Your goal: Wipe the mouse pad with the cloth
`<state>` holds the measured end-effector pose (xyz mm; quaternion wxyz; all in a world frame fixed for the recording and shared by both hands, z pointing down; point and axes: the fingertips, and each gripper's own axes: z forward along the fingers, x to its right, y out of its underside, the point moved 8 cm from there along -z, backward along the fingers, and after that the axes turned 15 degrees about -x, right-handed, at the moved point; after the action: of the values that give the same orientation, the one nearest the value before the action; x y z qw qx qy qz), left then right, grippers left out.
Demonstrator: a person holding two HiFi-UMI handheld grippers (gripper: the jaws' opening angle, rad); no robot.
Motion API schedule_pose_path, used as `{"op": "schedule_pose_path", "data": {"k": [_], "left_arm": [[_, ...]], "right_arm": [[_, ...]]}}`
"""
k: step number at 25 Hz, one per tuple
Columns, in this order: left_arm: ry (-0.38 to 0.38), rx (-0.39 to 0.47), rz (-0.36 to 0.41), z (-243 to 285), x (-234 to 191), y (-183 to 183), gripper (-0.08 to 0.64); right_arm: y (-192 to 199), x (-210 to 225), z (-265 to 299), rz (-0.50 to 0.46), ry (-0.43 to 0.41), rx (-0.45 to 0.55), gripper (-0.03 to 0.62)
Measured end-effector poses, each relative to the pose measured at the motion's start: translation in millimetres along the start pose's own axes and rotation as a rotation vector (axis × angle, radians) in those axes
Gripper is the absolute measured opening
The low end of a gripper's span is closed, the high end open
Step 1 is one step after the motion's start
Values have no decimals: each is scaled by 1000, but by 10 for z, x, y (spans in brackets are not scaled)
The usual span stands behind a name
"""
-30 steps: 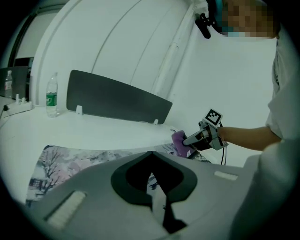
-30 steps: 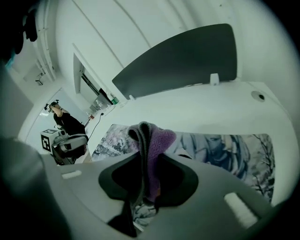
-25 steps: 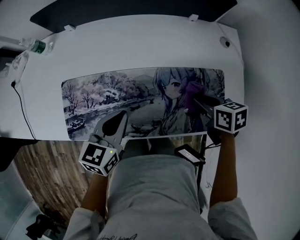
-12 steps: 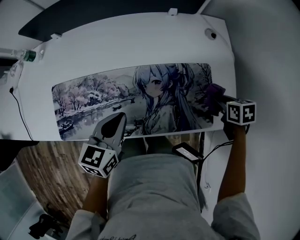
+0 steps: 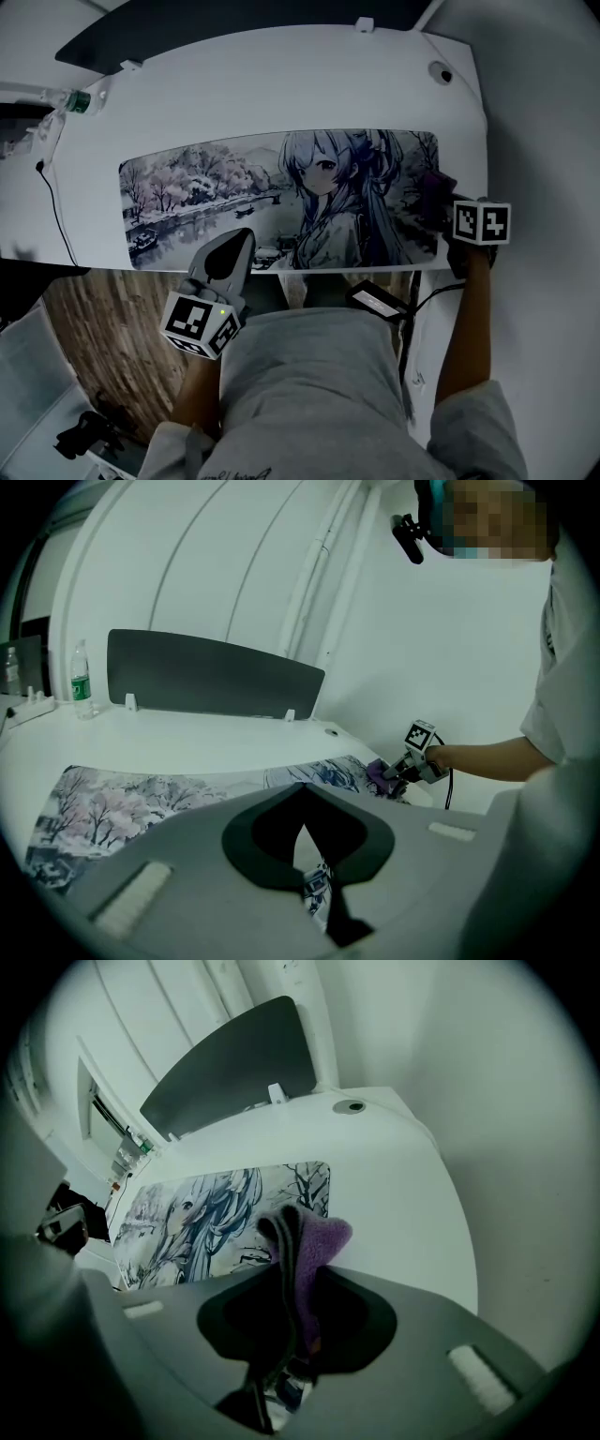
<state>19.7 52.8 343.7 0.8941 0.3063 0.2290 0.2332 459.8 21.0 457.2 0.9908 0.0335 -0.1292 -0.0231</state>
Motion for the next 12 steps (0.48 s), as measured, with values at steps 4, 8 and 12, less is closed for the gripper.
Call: {"op": "schedule_pose_path", "data": {"k": [4,8,12], "left_arm": [[18,8,11,-14,-20,-11,17],[40,17,18,-94,-171,-27,16],[43,8,19,-230,-458,8,15]], "right_arm": [[-25,-75,11,-11,41,-19,98],[-44,-279,52,-5,64,-27,97],[-107,-509,100,0,84,-32,97]]}}
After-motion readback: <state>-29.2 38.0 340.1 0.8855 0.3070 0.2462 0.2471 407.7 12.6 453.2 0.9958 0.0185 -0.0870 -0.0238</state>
